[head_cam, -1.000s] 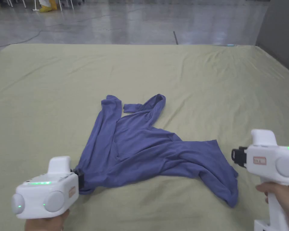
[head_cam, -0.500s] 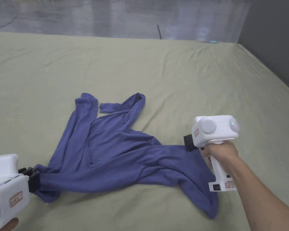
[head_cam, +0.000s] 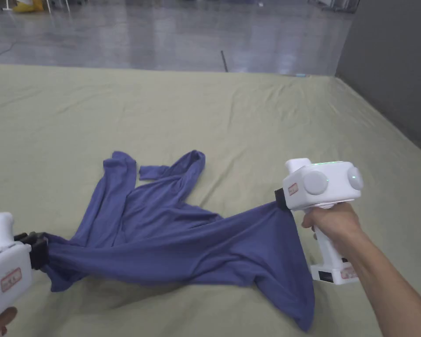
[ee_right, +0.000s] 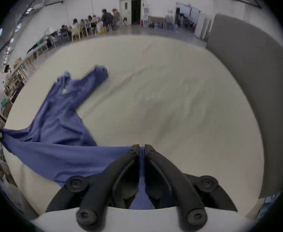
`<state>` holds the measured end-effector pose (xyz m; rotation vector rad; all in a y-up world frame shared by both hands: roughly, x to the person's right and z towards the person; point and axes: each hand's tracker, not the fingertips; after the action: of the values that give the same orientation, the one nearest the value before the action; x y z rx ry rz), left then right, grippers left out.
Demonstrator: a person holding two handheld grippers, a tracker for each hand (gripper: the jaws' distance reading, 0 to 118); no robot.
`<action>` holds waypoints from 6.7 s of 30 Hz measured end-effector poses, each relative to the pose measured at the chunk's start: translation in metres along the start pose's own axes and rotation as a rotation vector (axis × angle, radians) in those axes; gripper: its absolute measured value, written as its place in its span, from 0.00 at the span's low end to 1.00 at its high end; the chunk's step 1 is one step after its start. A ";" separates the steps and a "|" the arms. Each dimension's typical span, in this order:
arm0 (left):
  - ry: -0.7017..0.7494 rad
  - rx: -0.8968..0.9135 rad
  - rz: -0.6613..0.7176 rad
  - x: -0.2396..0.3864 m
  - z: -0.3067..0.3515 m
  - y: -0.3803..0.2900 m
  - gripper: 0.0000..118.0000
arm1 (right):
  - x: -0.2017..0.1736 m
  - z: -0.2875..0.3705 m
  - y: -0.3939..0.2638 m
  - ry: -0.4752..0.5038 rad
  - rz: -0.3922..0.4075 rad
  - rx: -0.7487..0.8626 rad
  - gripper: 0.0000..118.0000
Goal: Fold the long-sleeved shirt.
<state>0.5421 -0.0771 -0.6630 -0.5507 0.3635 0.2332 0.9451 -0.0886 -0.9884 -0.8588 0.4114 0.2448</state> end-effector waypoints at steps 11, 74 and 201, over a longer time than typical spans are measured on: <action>0.001 0.315 -0.123 0.052 -0.002 0.257 0.00 | 0.056 0.175 0.193 -0.064 -0.035 0.411 0.05; 0.002 -0.073 -0.106 -0.011 0.121 -0.166 0.00 | 0.004 0.134 -0.253 -0.009 -0.102 -0.037 0.05; -0.034 -0.239 -0.159 0.027 -0.132 0.025 0.07 | -0.016 -0.020 -0.007 0.059 -0.056 0.028 0.42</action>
<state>0.5234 -0.1253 -0.7897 -0.8060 0.2582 0.1330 0.9286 -0.1094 -0.9882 -0.8503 0.4437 0.1618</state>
